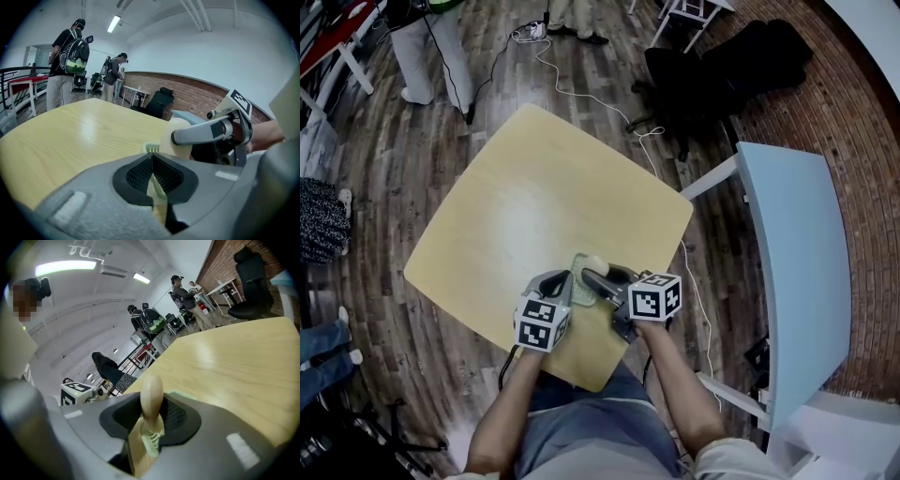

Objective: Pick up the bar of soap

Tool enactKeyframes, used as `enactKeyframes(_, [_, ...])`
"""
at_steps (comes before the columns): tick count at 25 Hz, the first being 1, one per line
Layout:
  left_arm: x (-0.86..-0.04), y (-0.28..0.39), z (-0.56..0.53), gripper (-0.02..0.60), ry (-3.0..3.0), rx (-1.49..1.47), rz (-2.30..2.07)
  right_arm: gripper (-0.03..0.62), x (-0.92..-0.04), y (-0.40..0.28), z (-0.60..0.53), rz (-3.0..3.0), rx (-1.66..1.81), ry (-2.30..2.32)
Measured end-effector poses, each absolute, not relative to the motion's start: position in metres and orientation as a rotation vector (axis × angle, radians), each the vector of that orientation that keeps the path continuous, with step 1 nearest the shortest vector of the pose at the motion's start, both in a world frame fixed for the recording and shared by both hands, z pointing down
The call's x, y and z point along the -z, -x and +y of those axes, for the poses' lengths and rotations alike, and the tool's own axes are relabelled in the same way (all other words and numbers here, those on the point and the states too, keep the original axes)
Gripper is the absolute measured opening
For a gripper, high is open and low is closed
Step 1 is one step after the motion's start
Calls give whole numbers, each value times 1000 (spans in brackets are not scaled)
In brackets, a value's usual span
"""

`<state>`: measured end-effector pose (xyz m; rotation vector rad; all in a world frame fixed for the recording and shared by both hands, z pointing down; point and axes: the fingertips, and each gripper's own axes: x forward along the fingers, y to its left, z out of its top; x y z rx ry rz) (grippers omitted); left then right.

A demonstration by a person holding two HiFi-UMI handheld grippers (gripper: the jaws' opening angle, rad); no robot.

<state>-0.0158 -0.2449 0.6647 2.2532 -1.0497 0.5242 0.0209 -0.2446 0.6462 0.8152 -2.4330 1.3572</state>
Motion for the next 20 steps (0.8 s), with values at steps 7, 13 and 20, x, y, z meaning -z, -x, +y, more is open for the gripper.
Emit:
enactKeyframes(7, [-643, 18, -239, 3, -2271, -463, -1066, 114, -628, -17, -237, -2473, -1326, -811])
enactKeyframes(13, [-633, 16, -235, 3, -2288, -449, -1060, 114, -615, -17, -233, -2502, -1287, -817])
enactKeyframes(20, [-613, 17, -230, 3, -2313, -410, -1064, 114, -592, -18, -229, -2546, -1254, -824])
